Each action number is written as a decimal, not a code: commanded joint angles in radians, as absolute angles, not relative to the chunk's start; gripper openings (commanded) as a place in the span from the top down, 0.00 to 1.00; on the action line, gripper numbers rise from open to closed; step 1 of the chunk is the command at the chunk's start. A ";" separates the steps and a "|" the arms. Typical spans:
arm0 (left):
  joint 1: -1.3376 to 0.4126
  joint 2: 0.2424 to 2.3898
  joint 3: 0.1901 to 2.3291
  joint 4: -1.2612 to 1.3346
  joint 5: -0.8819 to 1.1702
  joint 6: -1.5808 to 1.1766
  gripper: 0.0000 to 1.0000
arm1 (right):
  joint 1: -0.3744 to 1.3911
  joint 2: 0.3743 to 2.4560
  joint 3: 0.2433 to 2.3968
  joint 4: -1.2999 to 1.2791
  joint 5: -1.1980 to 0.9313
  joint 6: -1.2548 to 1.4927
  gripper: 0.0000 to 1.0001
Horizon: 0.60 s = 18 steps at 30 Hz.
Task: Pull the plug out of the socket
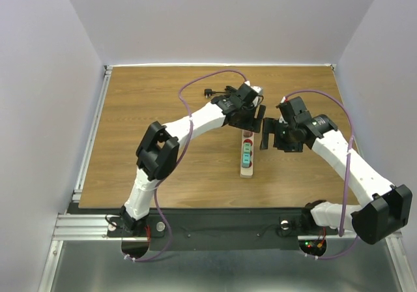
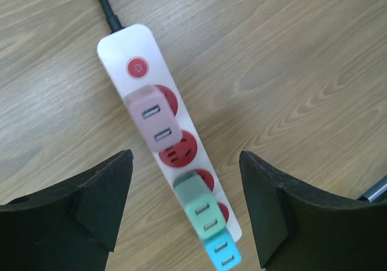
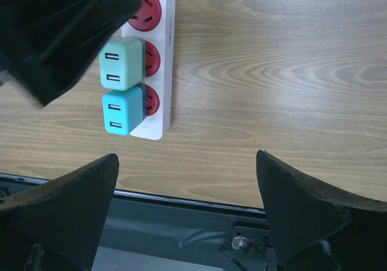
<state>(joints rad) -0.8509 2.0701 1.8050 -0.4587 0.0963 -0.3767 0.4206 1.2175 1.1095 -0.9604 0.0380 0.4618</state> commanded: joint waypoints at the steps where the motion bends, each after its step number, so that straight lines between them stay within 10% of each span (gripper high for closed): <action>1: -0.861 2.143 1.913 -0.465 0.127 -0.370 0.18 | 0.433 1.213 1.117 -0.917 0.022 0.428 0.00; 18: -0.864 2.207 1.847 -0.442 0.084 -0.431 0.19 | 0.833 1.318 1.143 -0.844 0.122 0.575 0.00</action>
<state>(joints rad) -0.8570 2.2086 1.8439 -0.4774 0.0711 -0.4065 0.7856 1.3342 1.1183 -0.8928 0.0467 0.5243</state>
